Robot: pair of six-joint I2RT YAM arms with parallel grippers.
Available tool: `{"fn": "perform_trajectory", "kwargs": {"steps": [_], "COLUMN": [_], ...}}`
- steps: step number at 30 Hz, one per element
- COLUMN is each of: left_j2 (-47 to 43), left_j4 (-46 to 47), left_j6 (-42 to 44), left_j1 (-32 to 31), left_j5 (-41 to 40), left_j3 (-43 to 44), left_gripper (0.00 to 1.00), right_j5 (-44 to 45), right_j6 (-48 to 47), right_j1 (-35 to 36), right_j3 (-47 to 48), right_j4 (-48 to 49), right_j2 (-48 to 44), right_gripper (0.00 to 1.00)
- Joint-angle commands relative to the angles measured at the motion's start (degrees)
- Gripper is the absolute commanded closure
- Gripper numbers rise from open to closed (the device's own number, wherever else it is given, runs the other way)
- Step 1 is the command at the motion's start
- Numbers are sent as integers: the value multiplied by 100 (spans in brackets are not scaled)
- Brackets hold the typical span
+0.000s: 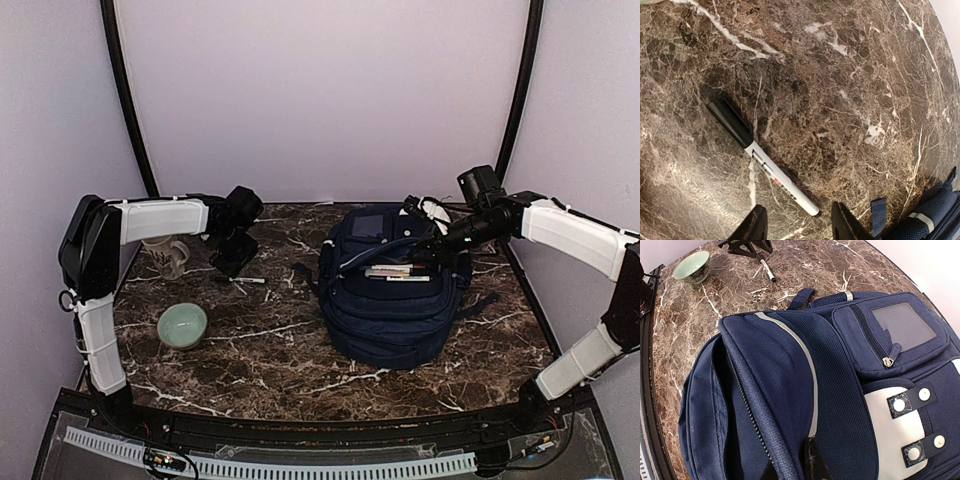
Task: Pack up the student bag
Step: Move the pen to the center of the board.
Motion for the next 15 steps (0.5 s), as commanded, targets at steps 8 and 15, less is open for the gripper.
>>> {"fn": "perform_trajectory", "kwargs": {"steps": [8, 15], "left_j2": [287, 399], "left_j4": [74, 117], "left_j6": [-345, -362], "left_j1": [264, 344], "left_j5": [548, 583], "left_j3": [-134, -164], "left_gripper": [55, 60], "right_j5": [-345, -309], "right_j6": [-55, -83], "right_j1": [60, 57], "right_j3": [9, 9], "right_j4": [328, 331], "right_j2": [-75, -40], "right_gripper": [100, 100]}}
